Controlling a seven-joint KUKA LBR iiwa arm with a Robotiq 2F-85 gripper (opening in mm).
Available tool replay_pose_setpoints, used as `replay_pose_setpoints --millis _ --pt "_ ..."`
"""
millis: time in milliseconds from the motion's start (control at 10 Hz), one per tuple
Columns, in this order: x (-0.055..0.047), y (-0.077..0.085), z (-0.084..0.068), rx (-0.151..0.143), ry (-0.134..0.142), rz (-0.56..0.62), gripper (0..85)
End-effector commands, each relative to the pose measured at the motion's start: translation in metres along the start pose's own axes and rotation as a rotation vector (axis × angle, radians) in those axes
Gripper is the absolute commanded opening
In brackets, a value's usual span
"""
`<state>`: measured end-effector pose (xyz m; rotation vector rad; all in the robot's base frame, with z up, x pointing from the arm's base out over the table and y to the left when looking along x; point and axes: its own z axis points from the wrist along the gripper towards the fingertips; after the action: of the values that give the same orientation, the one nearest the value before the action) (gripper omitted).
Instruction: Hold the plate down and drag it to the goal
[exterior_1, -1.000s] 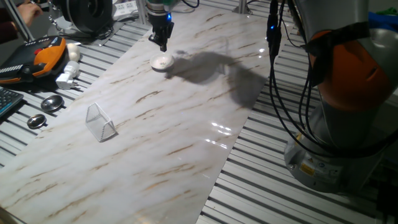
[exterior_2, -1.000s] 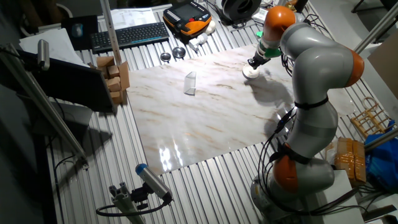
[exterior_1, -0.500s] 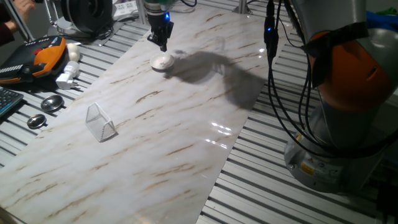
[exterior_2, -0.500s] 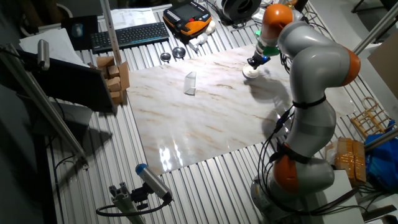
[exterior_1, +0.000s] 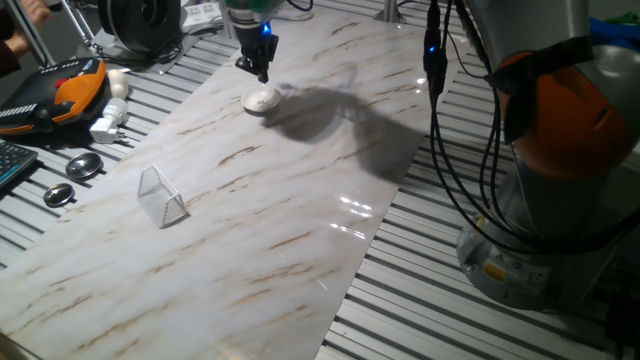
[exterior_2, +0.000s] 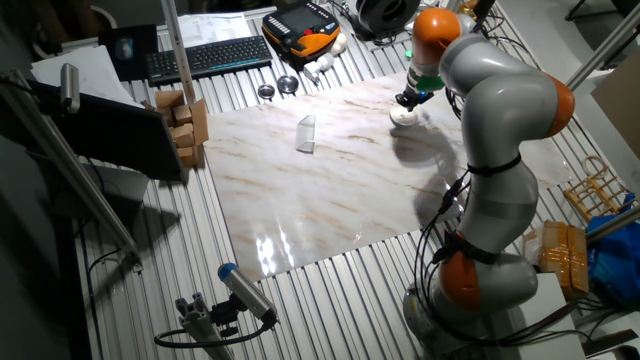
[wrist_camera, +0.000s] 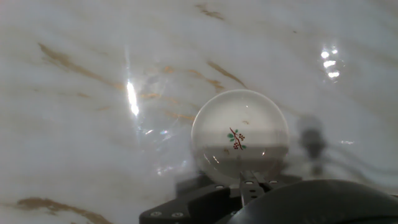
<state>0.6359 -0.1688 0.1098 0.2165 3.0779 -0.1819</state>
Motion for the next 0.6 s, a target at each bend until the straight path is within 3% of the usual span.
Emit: replay_pose_setpoints --millis 0,200,400,500 --pt "0.0 0.0 0.0 -0.012 0.005 -0.005 0.0" --pt "0.0 0.0 0.0 -0.015 0.004 -0.022 0.0" --pt "-0.001 -0.007 0.011 -0.048 -0.013 -0.061 0.0" --pt "-0.001 -0.006 0.016 -0.049 -0.025 -0.069 0.0"
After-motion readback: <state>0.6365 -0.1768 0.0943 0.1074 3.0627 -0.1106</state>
